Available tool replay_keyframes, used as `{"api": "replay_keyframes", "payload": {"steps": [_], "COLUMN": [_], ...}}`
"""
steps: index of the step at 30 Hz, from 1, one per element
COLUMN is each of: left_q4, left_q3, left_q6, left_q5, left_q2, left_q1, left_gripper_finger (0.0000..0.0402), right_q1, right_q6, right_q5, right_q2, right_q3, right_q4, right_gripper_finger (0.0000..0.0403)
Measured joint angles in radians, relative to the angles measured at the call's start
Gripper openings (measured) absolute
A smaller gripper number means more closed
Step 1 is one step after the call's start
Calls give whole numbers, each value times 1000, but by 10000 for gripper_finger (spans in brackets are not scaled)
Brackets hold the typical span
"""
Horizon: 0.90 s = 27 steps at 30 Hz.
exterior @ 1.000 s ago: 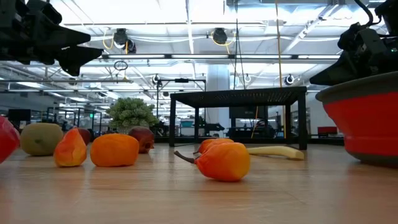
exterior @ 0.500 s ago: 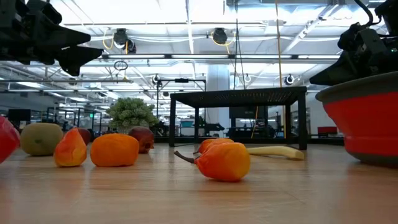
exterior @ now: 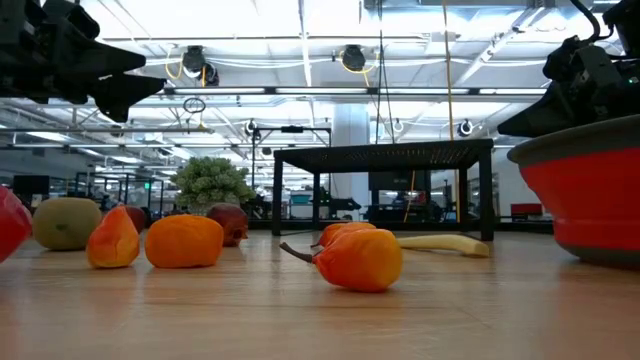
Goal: Pick & Place Fruit
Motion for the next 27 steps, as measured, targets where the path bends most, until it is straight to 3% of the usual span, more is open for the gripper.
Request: {"api": "replay_keyframes", "payload": {"steps": [19, 27], "left_q4": [3, 3], "left_q3": [0, 0], "left_q6": [0, 0], "left_q5": [0, 0], "left_q2": [0, 0], "left_q1": [0, 0], "left_gripper_finger": [250, 250], "right_q1": [0, 0], "right_q6": [0, 25], "right_q5": [3, -2], "right_q2": [0, 0], "right_q3": [0, 0], "right_q4": [11, 167], "right_gripper_finger": [4, 4]}}
